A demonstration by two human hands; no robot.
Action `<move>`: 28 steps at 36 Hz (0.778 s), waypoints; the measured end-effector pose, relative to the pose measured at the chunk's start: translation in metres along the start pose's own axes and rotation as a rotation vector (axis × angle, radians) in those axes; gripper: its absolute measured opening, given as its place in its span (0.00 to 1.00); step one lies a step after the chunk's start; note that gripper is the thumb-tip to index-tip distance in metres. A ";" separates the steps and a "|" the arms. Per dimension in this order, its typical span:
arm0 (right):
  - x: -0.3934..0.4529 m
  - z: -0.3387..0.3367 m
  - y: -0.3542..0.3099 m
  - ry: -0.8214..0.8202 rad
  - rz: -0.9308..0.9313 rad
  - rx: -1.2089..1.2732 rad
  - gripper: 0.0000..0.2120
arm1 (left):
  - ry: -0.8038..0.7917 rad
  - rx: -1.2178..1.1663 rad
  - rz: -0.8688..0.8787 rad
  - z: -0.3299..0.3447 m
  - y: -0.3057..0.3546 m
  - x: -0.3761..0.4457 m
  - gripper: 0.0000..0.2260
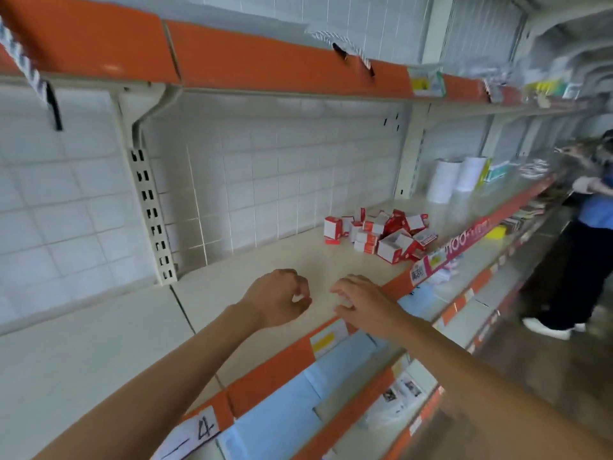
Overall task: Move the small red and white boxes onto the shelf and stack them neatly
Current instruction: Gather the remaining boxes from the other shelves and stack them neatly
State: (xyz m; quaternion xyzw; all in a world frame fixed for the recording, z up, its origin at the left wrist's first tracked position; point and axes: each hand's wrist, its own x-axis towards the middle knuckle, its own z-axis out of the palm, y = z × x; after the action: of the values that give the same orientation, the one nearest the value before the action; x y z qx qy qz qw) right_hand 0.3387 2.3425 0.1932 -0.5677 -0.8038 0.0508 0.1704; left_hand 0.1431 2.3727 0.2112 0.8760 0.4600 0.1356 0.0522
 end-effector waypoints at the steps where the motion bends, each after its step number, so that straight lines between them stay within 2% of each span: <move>1: 0.009 -0.004 0.007 -0.013 0.003 -0.015 0.16 | 0.002 -0.019 0.002 0.001 0.000 0.009 0.09; 6: 0.064 -0.016 0.043 0.044 0.011 0.062 0.14 | -0.003 -0.058 -0.021 0.012 -0.009 0.062 0.09; 14: 0.115 -0.005 0.080 -0.030 -0.031 0.066 0.17 | -0.046 -0.035 -0.093 0.021 -0.024 0.106 0.08; 25: 0.217 -0.028 0.127 -0.036 -0.224 -0.206 0.15 | 0.037 -0.025 -0.306 0.026 -0.019 0.136 0.08; 28: 0.237 -0.025 0.139 -0.070 -0.238 -0.292 0.18 | 0.067 -0.013 -0.357 0.022 -0.014 0.140 0.08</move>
State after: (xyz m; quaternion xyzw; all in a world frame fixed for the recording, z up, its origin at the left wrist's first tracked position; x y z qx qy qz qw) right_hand 0.4009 2.6090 0.2301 -0.4854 -0.8695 -0.0671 0.0628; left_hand 0.2141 2.4961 0.2133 0.7750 0.6088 0.1561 0.0658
